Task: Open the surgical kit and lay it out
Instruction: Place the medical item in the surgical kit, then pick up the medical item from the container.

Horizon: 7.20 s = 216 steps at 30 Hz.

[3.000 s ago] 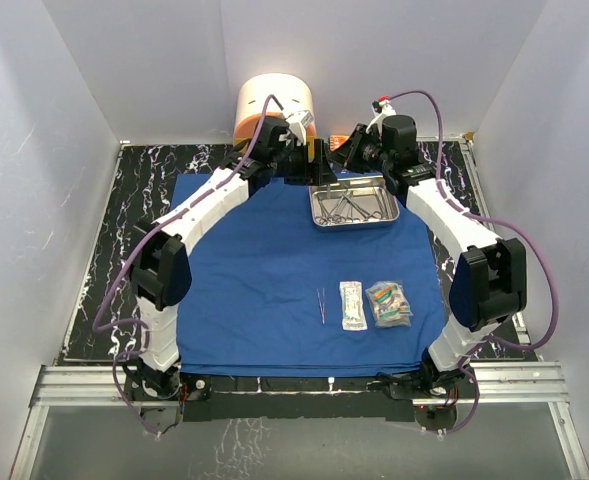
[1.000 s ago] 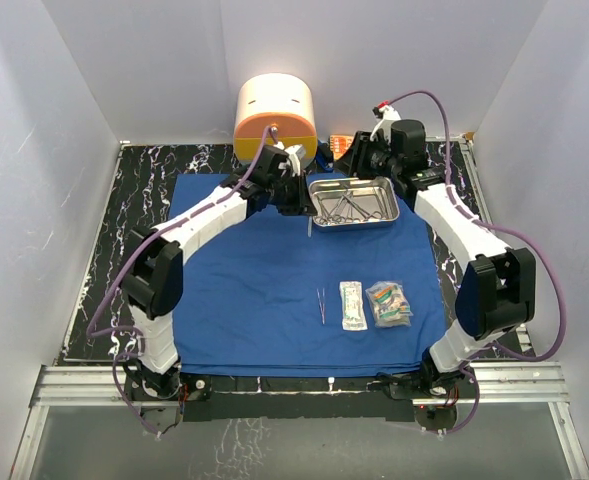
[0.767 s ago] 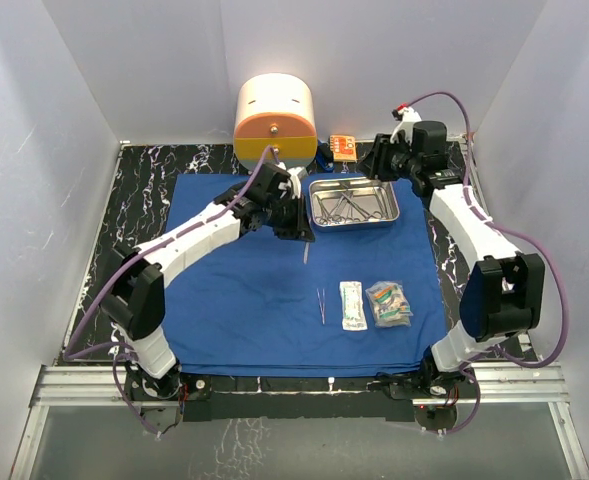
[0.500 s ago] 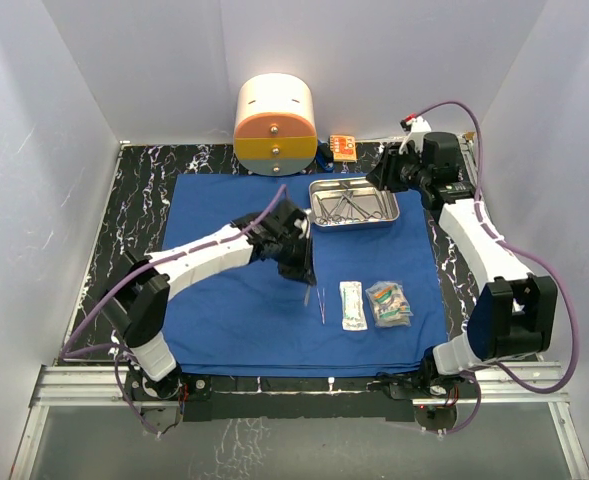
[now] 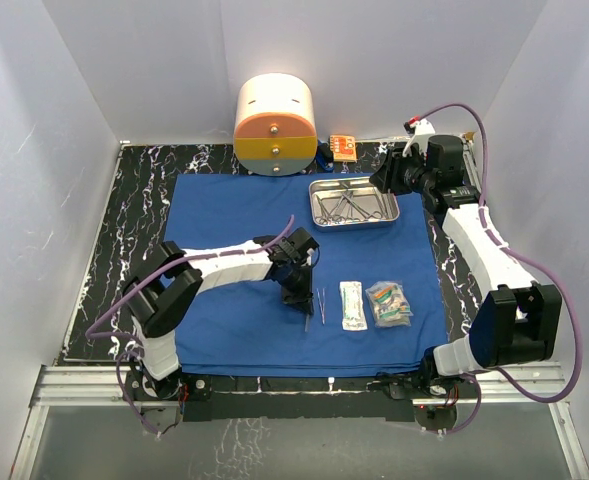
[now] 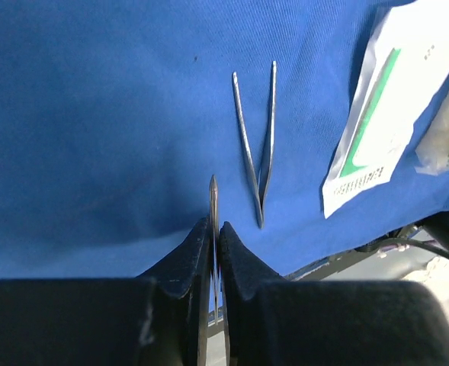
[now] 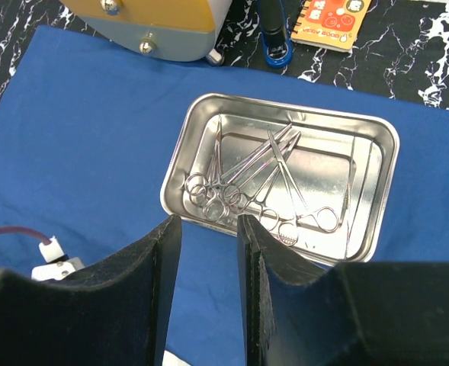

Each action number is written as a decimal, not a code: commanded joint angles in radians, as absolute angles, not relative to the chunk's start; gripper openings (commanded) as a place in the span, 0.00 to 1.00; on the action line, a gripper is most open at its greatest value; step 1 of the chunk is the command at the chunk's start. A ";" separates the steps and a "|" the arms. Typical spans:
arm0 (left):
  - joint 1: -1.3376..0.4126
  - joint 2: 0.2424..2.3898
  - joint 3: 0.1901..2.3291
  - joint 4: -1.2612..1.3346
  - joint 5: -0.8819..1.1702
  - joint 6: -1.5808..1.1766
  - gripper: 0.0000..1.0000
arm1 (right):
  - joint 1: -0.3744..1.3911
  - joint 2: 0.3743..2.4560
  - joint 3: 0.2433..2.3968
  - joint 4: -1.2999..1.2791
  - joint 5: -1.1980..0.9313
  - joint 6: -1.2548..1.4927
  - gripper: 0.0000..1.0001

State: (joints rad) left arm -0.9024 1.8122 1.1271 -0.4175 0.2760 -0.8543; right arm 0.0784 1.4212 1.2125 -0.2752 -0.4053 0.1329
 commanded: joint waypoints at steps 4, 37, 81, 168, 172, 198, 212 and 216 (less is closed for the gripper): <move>-0.915 1.850 1.196 -0.441 0.253 -0.909 0.00 | 0.076 1.367 1.204 -0.235 -0.419 0.119 0.33; -0.909 1.889 1.206 -0.479 0.160 -0.946 0.05 | 0.060 1.376 1.182 -0.214 -0.493 0.190 0.34; -0.901 1.862 1.112 -0.462 0.183 -0.974 0.19 | 0.038 1.389 1.188 -0.209 -0.513 0.216 0.34; -0.500 1.533 1.486 -0.482 0.243 0.098 0.99 | 0.204 2.267 1.836 -0.571 -0.227 -0.467 0.28; -0.499 1.534 1.480 -0.470 0.236 0.086 0.99 | 0.204 2.272 1.835 -0.571 -0.219 -0.476 0.22; -0.411 1.540 1.419 -0.444 0.124 -0.016 0.99 | 0.156 2.170 1.852 -0.471 -0.259 -0.217 0.00; -0.404 1.574 1.412 -0.424 0.124 -0.031 0.99 | 0.156 1.995 1.748 -0.317 -0.222 -0.110 0.00; -0.405 1.589 1.426 -0.417 0.136 -0.059 0.98 | 0.159 1.963 1.734 -0.279 -0.190 -0.032 0.00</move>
